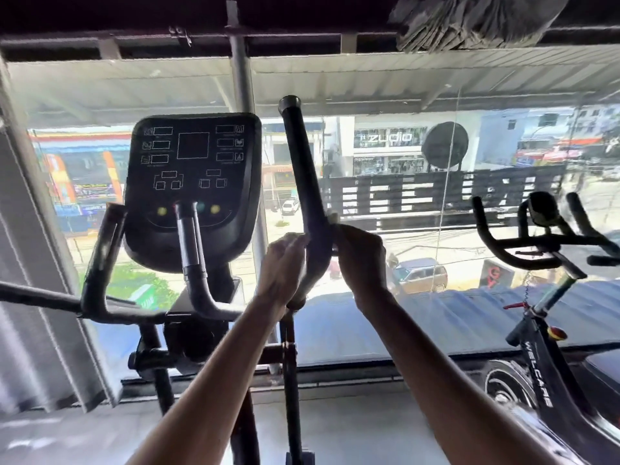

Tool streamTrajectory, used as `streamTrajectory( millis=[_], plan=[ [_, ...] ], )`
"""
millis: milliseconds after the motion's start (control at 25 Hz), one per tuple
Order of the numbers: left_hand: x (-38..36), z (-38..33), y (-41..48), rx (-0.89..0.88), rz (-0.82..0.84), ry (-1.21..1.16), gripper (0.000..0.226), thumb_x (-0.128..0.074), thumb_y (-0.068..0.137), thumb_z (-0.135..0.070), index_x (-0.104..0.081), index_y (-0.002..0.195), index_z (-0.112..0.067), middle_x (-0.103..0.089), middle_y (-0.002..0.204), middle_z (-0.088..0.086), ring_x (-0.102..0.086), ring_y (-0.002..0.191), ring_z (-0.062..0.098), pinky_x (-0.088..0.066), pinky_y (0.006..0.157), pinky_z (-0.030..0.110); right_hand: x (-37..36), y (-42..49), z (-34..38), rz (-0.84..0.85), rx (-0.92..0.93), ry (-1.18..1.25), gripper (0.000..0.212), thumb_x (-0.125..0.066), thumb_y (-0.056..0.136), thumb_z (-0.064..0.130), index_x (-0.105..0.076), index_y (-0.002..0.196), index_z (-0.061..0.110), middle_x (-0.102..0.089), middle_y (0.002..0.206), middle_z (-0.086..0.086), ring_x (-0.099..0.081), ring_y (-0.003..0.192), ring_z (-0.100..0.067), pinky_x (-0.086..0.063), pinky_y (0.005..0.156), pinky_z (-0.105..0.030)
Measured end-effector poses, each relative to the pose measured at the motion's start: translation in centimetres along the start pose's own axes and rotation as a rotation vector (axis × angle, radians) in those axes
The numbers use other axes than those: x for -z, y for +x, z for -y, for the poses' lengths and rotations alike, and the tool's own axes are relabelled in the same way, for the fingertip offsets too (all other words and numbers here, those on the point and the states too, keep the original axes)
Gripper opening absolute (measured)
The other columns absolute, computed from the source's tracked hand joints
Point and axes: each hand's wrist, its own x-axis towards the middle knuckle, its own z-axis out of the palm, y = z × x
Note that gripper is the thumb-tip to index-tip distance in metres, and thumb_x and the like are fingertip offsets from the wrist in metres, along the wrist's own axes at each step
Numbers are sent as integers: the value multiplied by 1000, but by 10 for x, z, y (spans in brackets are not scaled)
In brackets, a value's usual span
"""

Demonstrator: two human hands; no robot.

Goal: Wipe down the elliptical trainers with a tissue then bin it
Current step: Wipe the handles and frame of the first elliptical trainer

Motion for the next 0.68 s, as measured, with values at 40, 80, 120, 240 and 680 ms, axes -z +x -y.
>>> streamTrajectory(
  millis=[40, 80, 120, 240, 680],
  plan=[
    [-3, -2, -1, -12, -15, 17, 49, -48, 91, -51, -72, 115, -15, -75, 115, 1, -68, 112, 20, -50, 102, 46, 2, -5, 1, -53, 31, 14, 35, -57, 99, 37, -73, 77, 15, -75, 72, 2, -63, 59, -1, -52, 59, -29],
    [-5, -5, 0, -23, -43, 23, 52, -50, 88, -54, -72, 115, -15, -76, 114, 1, -69, 110, 19, -51, 102, 48, 2, -10, 1, -99, 62, 32, 29, -59, 100, 34, -77, 85, 18, -76, 76, 9, -59, 60, 10, -51, 60, -23],
    [-7, -8, 0, -34, -80, 31, 55, -52, 83, -58, -73, 114, -17, -76, 111, 0, -70, 107, 18, -54, 101, 49, 1, -13, 1, -104, 70, 71, 28, -60, 100, 34, -78, 85, 18, -76, 77, 11, -57, 60, 14, -49, 60, -21],
    [-12, -18, 2, -70, -209, 88, 51, -54, 80, -55, -73, 115, -23, -77, 110, -5, -71, 106, 15, -55, 100, 48, -3, -2, -3, 31, -36, 199, 53, -55, 99, 48, -65, 68, 5, -69, 66, -11, -50, 56, -3, -47, 55, -39],
    [-18, -36, 23, -95, -401, 246, 38, -58, 81, -45, -76, 105, -24, -79, 89, -8, -77, 86, 17, -59, 93, 49, -21, 69, 11, 404, -442, 934, 26, -66, 98, 20, -71, 74, 10, -64, 65, -6, -59, 61, -14, -50, 69, -29]
  ],
)
